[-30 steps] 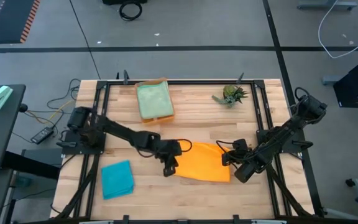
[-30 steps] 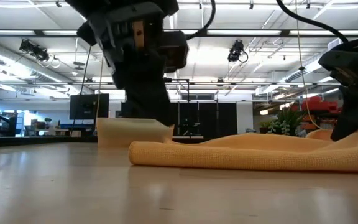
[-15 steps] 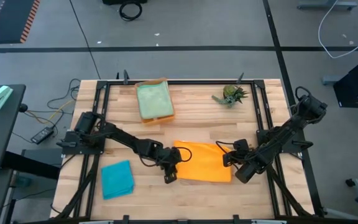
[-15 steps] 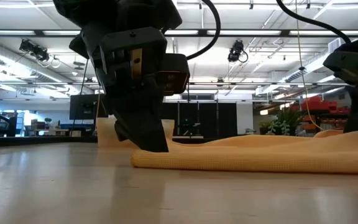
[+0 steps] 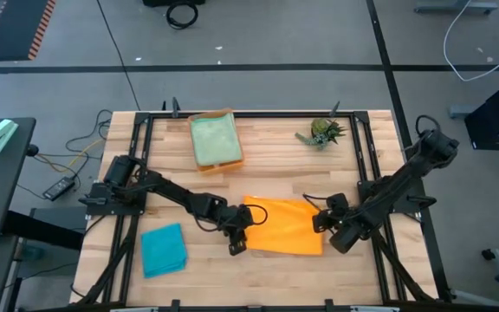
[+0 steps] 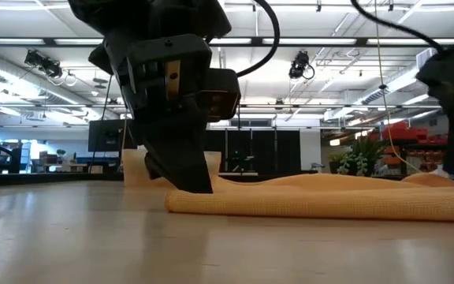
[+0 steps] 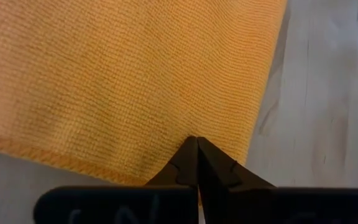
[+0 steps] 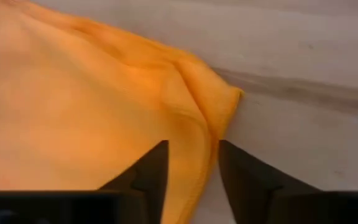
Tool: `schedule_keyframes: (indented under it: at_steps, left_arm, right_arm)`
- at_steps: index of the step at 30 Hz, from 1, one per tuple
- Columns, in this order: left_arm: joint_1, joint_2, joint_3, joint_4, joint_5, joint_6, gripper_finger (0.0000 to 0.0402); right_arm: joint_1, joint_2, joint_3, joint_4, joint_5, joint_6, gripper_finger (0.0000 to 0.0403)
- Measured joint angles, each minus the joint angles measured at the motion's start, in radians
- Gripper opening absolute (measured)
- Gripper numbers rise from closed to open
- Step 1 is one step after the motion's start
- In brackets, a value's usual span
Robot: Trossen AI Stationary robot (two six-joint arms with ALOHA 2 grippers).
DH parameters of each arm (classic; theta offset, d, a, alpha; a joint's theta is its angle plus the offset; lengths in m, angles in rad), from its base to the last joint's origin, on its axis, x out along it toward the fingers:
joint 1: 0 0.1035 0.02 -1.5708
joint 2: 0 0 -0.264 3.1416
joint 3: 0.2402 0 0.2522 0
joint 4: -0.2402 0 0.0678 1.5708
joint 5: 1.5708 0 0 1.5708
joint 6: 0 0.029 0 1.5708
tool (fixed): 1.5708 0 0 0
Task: Fold microfiber towels
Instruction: Fold the orange microfiber cloth
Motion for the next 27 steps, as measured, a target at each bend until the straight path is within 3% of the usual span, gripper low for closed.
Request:
schedule_keyframes:
  at_steps: [5,9,11,14,19,23,27]
  left_arm:
    - [0.003,-0.007,-0.002,-0.032,0.120,0.002,0.0014]
    - [-0.001,-0.014,-0.003,-0.119,0.266,0.044,0.0006]
    - [-0.001,-0.028,-0.003,-0.189,0.282,0.089,0.0008]
    - [0.006,-0.063,-0.005,-0.276,0.232,0.130,0.0012]
    - [0.004,-0.185,-0.006,-0.395,0.036,0.123,0.0006]
    - [-0.026,-0.220,-0.012,-0.444,-0.050,0.070,0.0007]
    - [-0.059,-0.181,-0.015,-0.435,-0.077,0.009,0.0006]
  right_arm:
    - [0.000,-0.138,0.000,-0.026,0.050,-0.099,0.0202]
    - [-0.029,-0.188,0.000,-0.006,0.055,-0.237,0.0211]
    - [-0.063,-0.176,-0.003,0.048,0.052,-0.354,0.0203]
    - [-0.149,-0.133,-0.020,0.176,0.022,-0.529,0.0164]
    - [-0.282,-0.069,-0.022,0.394,-0.052,-0.809,0.0026]
    - [-0.371,0.024,-0.021,0.614,-0.212,-0.987,0.0007]
    - [-0.420,0.141,-0.012,0.699,-0.308,-1.080,0.0003]
